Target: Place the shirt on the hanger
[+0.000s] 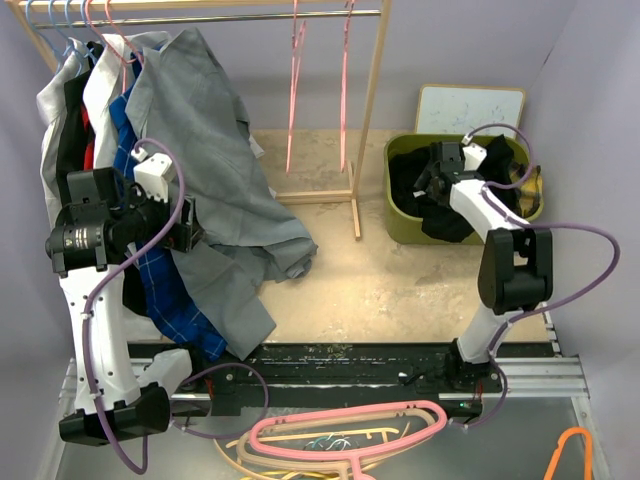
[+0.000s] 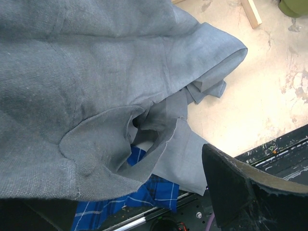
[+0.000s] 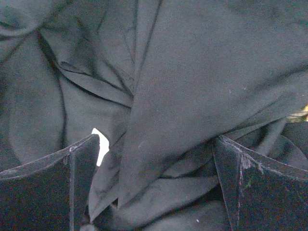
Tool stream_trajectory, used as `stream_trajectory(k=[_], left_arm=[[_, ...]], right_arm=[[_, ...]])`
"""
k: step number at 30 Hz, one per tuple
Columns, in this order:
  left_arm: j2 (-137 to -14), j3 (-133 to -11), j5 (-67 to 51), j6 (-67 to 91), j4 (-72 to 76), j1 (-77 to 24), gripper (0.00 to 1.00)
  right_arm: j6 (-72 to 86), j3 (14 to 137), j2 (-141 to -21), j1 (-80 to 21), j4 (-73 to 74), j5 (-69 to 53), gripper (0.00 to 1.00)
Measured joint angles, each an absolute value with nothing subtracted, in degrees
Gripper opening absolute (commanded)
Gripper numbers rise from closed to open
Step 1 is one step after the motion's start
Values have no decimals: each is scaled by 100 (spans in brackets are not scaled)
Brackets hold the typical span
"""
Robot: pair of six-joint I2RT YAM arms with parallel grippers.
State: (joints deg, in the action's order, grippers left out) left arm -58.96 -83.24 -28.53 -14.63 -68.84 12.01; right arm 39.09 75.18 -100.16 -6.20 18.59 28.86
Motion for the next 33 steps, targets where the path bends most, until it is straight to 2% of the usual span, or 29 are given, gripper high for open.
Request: stream_trajectory(k=[2,3,4,6,8,13,20,25,33], left_arm=[[-5892,-8287,-2858,-1461,-6884,1201,99],[-5892,-8267,-2858,-1463,-6884,1201,99],[-5894,-8256,-2858,-1461,-6888,1201,99],[-5902,-8248,-2862,-1463,-6888,1201,99],[-5902,-8248,-2882,-1461,-6888,1201,99],[-5905,-8248,-2954,-1483,-6895,1201,99],[-5911,-8248,-3181,-1619,-6971,1199,99],[-6012,-8287,-3441,-1717,-7054,1197,99],[-6045,-8624,-4375,-2134,-7456,1111,99]], right_arm=[[3909,7518,-10175,-620,1828,2836,88],[3907,7518,-10250,-620,1787,2777,76],[3896,7518,-10296,-620,1745,2729,57],[3852,7518,-10372,-620,1634,2593,13],[3846,7518,-10388,-613,1522,2469,0],[3787,7185,-9977,-607,961,2104,0],[3531,6302,-7618,-609,-25,1260,0],[3544,6287,-6608,-646,-475,829,0],[3540,7026,-6121,-753,-263,-5,0]])
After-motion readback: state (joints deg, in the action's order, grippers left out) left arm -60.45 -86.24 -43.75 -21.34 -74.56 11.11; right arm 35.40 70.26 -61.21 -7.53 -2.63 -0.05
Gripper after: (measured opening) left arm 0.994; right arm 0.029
